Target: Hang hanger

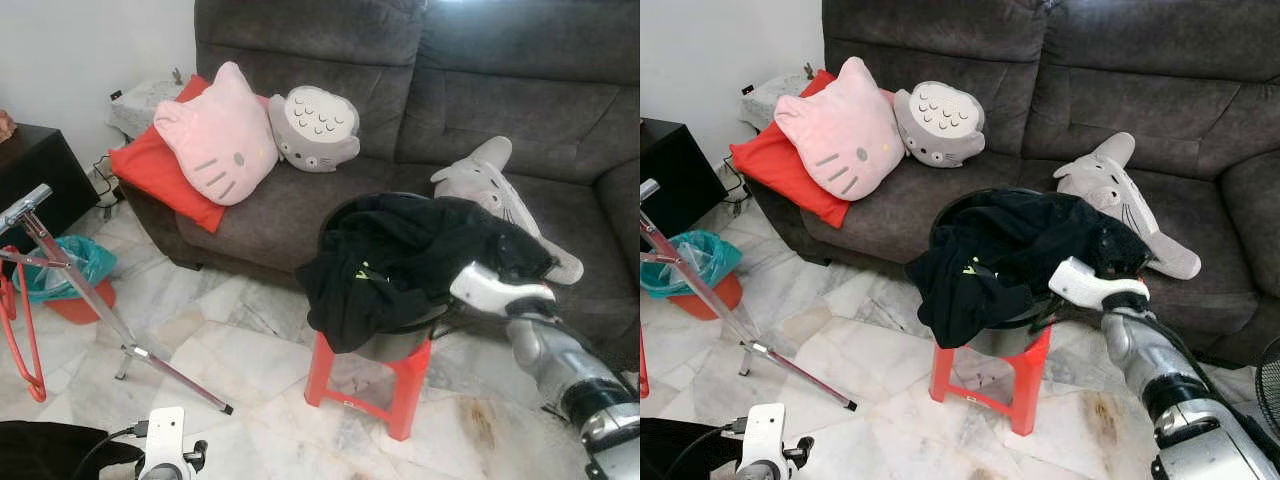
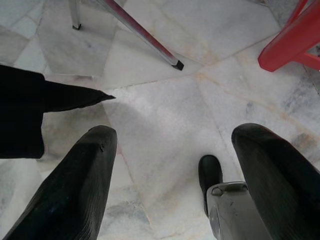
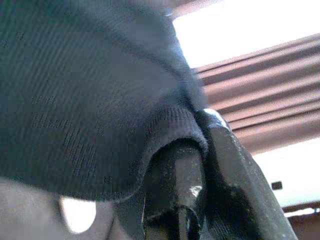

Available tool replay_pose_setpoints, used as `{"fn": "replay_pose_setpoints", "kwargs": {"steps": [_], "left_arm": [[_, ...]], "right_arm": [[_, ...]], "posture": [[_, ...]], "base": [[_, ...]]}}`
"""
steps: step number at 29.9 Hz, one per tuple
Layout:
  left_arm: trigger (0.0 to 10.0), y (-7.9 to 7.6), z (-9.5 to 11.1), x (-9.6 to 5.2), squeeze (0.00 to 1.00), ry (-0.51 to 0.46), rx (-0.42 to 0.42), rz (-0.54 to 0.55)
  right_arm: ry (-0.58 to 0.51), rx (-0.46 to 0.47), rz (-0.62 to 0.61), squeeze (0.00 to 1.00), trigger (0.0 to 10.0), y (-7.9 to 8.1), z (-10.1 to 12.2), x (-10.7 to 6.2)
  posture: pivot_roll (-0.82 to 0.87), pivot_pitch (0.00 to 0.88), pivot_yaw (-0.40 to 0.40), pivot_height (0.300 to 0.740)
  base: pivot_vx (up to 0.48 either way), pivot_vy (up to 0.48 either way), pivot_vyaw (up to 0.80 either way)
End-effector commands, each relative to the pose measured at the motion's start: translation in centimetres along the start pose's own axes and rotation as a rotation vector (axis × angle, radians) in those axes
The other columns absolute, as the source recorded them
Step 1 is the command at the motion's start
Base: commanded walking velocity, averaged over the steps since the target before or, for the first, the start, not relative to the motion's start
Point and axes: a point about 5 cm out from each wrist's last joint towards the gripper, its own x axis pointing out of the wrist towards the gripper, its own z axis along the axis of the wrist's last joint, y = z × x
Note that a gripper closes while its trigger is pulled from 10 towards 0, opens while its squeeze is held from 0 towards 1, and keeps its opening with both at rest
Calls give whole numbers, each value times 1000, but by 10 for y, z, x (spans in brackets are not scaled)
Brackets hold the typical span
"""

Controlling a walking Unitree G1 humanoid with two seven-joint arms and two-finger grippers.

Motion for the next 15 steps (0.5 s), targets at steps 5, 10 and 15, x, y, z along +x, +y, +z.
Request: {"fn": "replay_pose_setpoints", "kwargs": {"steps": [5, 10, 15], "left_arm": [[10000, 1, -3, -1, 0, 7, 6, 4], [10000, 1, -3, -1, 0, 8, 5, 4], [10000, 1, -3, -1, 0, 9, 6, 3]], "right_arm": [[-49, 256, -123, 0, 0, -50, 25, 28], [-83, 394, -92, 0, 0, -59, 37, 34], [-104, 552, -31, 0, 0, -64, 46, 35]], "posture": [[-72, 0, 23, 728], [-74, 0, 24, 728], [-75, 0, 24, 728]], "base": [[0, 0, 0], [0, 0, 0], [0, 0, 0]]}}
